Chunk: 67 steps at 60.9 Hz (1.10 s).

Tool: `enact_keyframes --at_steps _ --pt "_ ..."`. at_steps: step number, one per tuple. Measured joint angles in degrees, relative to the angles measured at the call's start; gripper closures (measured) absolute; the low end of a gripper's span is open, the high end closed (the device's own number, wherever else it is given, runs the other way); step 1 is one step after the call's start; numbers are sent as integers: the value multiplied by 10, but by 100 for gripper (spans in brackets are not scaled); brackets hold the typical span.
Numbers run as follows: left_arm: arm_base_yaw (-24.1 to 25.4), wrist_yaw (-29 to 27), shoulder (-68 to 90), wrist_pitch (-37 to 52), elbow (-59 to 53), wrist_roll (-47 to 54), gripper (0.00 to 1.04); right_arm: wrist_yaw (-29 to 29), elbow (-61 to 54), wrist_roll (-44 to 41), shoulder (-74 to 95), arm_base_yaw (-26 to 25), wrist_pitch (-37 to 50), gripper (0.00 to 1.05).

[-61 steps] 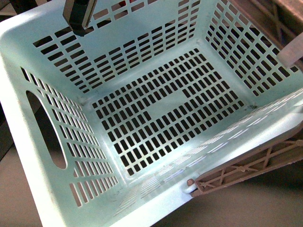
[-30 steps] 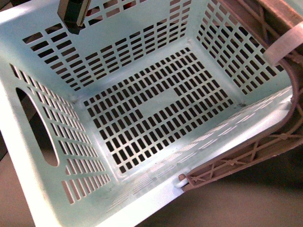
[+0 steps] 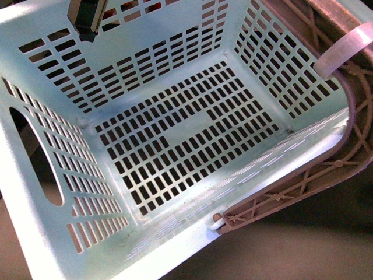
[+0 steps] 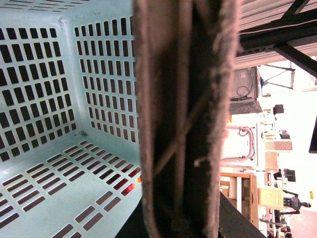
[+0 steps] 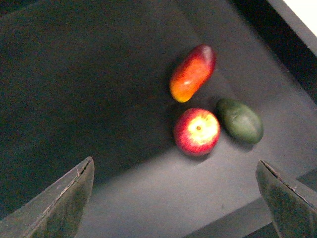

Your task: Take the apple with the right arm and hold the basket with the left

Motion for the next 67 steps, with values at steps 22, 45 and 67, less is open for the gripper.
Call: enact_keyframes --at_steps 22,45,67 --pt "0 0 0 0 0 0 98 -17 85 10 474 -80 237 9" --pt "0 2 0 0 0 0 98 -32 159 28 603 -88 256 9" --pt "0 1 0 0 0 0 98 -31 220 44 664 -76 244 9"
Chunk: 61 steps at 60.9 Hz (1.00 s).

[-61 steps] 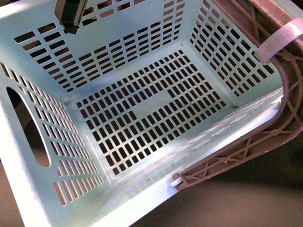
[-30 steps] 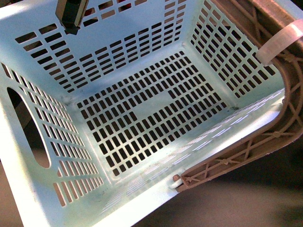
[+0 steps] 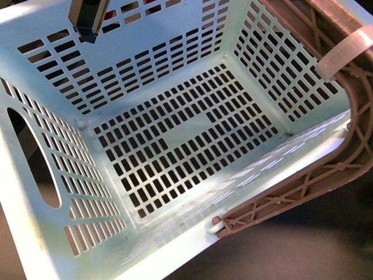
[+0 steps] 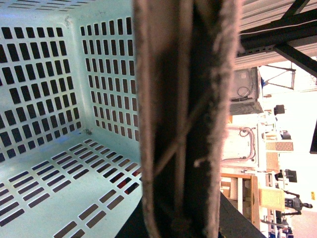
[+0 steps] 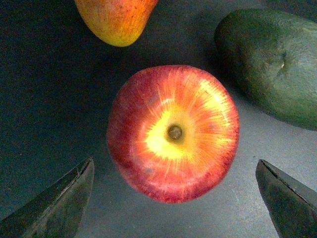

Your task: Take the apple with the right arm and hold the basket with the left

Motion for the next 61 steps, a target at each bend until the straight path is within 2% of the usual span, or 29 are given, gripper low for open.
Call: enact_keyframes --at_steps 16,21,30,44,61 --pt "0 1 0 0 0 0 98 8 27 5 31 1 -12 9" --pt "0 1 0 0 0 0 98 7 26 5 32 1 -14 23" --pt "0 1 0 0 0 0 98 -1 11 -11 22 -7 -12 39" --pt "0 1 0 0 0 0 98 -26 -32 -49 -40 -21 -13 42" --pt "0 0 0 0 0 0 98 -97 -113 -89 -231 -8 -63 43"
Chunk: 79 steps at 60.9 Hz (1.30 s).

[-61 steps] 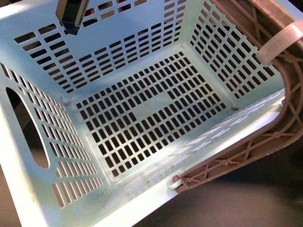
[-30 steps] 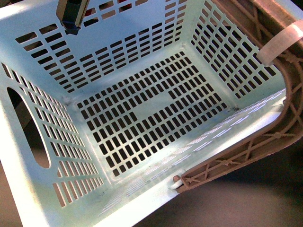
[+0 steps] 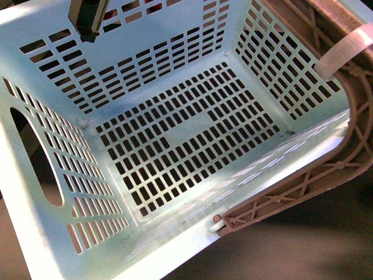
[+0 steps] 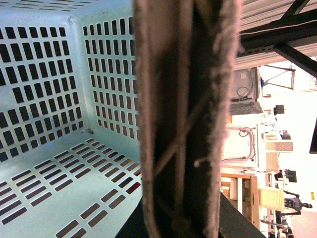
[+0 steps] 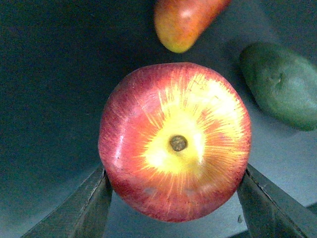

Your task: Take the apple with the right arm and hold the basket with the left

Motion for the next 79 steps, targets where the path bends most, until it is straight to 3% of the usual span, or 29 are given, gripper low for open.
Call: enact_keyframes --at_steps 14,27,37,42,47,53,67,79 --pt "0 1 0 0 0 0 98 -34 -4 23 -254 69 -122 43" --pt "0 1 0 0 0 0 98 -12 58 86 -427 222 -201 43" --pt "0 1 0 0 0 0 98 32 81 125 -436 332 -197 43" --pt "0 1 0 0 0 0 98 63 85 146 -410 427 -177 43" --pt "0 1 0 0 0 0 98 77 87 153 -384 468 -165 43" --pt "0 1 0 0 0 0 98 90 89 157 -361 490 -162 42" --pt "0 -1 0 0 0 0 98 126 91 159 -369 486 -169 8" --pt "0 0 2 -2 0 0 99 294 84 157 -444 456 -250 9"
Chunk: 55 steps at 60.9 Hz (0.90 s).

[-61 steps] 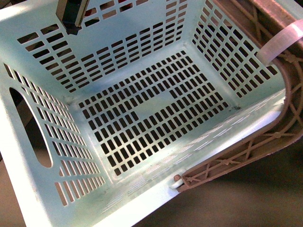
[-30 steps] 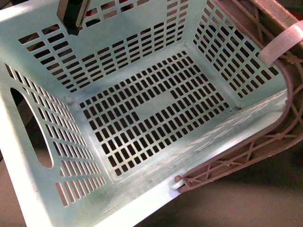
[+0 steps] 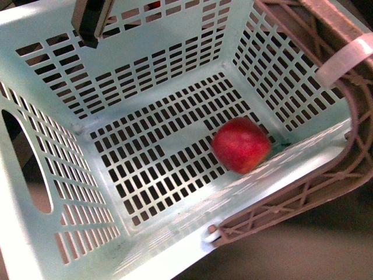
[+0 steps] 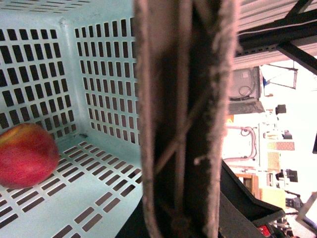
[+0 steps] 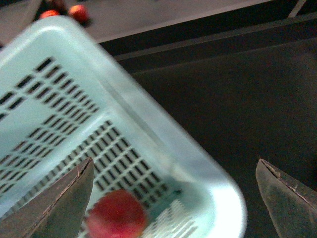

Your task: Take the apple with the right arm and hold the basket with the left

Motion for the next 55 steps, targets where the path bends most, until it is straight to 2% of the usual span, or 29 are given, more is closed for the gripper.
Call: enact_keyframes --at_steps 2,4,10,14,16,39,45,49,55 --pt "0 -2 0 0 0 1 99 27 -6 0 -16 -4 -13 9" --pt "0 -3 0 0 0 2 99 29 -15 -8 -26 -9 -8 10" --pt "1 -3 0 0 0 3 99 -78 -107 -102 -65 -41 188 25" --pt "1 -1 0 0 0 3 99 -124 -161 -162 -86 -58 296 37" --pt "1 0 0 0 0 3 99 -133 -176 -178 -96 -64 318 42" --pt "1 0 0 0 0 1 99 -188 -266 -226 -207 -122 308 103" --pt "1 1 0 0 0 0 99 -203 -284 -227 -244 -136 290 103" --pt "1 0 0 0 0 0 99 -245 -292 -228 -264 -169 276 103" --pt "1 2 0 0 0 0 99 -249 -303 -227 -295 -187 257 103"
